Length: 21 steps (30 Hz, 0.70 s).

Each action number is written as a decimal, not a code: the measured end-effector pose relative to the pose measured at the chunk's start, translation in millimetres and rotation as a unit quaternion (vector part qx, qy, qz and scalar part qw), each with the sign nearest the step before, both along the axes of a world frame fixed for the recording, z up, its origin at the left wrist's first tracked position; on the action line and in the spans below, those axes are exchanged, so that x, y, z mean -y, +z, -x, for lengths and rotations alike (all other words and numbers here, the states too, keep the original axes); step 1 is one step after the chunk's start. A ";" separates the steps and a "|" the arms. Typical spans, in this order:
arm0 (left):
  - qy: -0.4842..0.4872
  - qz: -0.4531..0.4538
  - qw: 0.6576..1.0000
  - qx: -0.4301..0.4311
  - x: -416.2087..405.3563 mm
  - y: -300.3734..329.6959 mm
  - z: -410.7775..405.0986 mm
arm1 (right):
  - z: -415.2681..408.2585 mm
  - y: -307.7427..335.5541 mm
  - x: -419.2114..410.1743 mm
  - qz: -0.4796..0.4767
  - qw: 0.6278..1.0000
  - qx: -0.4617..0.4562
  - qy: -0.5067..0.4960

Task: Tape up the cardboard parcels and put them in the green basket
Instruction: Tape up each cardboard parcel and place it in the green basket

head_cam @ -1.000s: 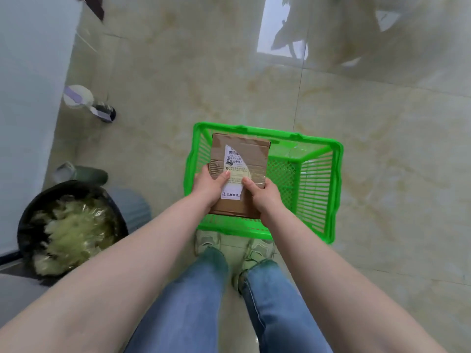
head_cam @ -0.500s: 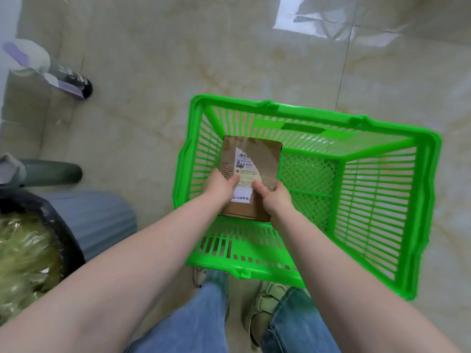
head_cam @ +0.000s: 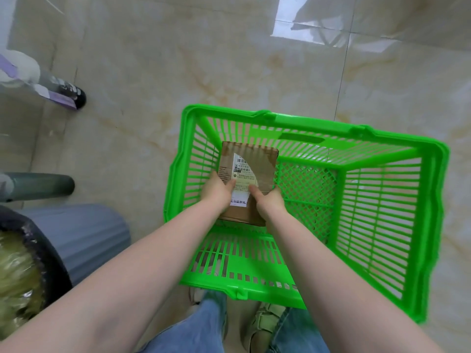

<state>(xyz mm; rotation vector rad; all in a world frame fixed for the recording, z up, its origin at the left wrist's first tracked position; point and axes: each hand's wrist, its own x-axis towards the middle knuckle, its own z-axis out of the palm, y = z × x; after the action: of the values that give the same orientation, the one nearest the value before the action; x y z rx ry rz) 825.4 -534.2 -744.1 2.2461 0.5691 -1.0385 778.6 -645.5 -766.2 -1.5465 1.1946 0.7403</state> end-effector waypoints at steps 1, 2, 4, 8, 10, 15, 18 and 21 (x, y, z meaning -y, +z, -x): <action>0.011 0.001 1.000 0.001 0.9 4.7 1.4 | -0.3 4.3 0.6 0.018 1.000 -0.019 0.016; 0.024 0.004 1.000 0.004 1.8 11.7 3.2 | -0.1 11.7 1.4 0.040 0.998 -0.031 0.027; 0.046 0.006 0.999 0.004 2.6 34.2 8.8 | 2.0 36.1 3.6 0.074 0.996 -0.031 0.029; 0.107 0.050 0.993 0.013 -0.1 108.7 21.6 | 7.4 115.7 4.6 0.046 0.996 0.068 -0.034; 0.147 0.091 0.985 0.024 -2.2 158.2 25.7 | 9.2 167.5 2.1 0.021 0.992 0.105 -0.066; 0.252 0.198 0.946 0.042 -7.6 287.4 38.6 | 20.4 299.2 -4.6 -0.051 0.969 0.162 -0.181; 0.296 0.242 0.923 0.038 -12.1 354.3 51.8 | 35.6 372.5 -11.9 -0.082 0.958 0.180 -0.209; 0.341 0.285 0.895 0.039 -19.5 411.0 67.9 | 52.2 434.5 -19.4 -0.115 0.952 0.193 -0.206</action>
<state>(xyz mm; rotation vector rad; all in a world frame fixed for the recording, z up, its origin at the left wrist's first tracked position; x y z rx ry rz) 757.6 -514.7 -333.1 1.3952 0.8127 -0.6287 726.4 -626.1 -331.7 -1.1285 1.0443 0.2703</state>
